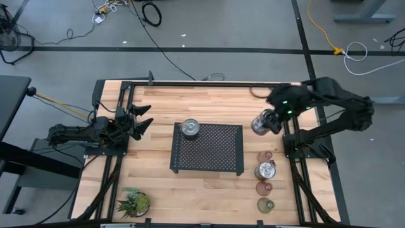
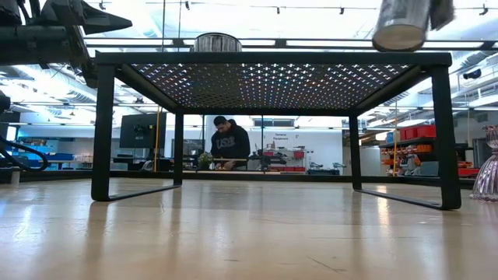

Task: Pick & Place candle stick holders
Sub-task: Put the top brown scented candle on the shelf aligned with the other scented candle

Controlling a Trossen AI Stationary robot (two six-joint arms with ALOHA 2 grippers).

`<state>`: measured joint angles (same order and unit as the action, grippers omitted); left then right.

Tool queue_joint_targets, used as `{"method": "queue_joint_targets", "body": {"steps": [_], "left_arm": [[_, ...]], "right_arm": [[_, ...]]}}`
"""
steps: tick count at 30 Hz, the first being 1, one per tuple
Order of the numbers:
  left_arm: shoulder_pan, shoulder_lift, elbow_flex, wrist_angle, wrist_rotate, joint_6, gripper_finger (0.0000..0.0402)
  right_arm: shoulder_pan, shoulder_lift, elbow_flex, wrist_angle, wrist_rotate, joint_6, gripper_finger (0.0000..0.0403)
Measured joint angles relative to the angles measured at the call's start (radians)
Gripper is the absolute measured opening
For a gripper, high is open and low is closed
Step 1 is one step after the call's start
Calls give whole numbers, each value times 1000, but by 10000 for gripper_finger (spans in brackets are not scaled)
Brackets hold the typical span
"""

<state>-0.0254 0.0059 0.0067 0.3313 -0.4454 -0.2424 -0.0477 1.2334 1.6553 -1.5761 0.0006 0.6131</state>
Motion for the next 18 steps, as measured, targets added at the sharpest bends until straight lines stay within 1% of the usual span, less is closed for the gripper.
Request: {"method": "queue_joint_targets", "body": {"steps": [4,8,14,18], "left_arm": [[0,0,0,4,0,1,385],[0,0,0,4,0,2,385],[0,0,0,4,0,2,385],[0,0,0,4,0,3,385]], "right_arm": [[41,129,41,5,7,-53,338],[67,280,115,17,20,-138,338],[77,447,301,21,20,-249,338],[75,530,427,32,20,-278,338]]}}
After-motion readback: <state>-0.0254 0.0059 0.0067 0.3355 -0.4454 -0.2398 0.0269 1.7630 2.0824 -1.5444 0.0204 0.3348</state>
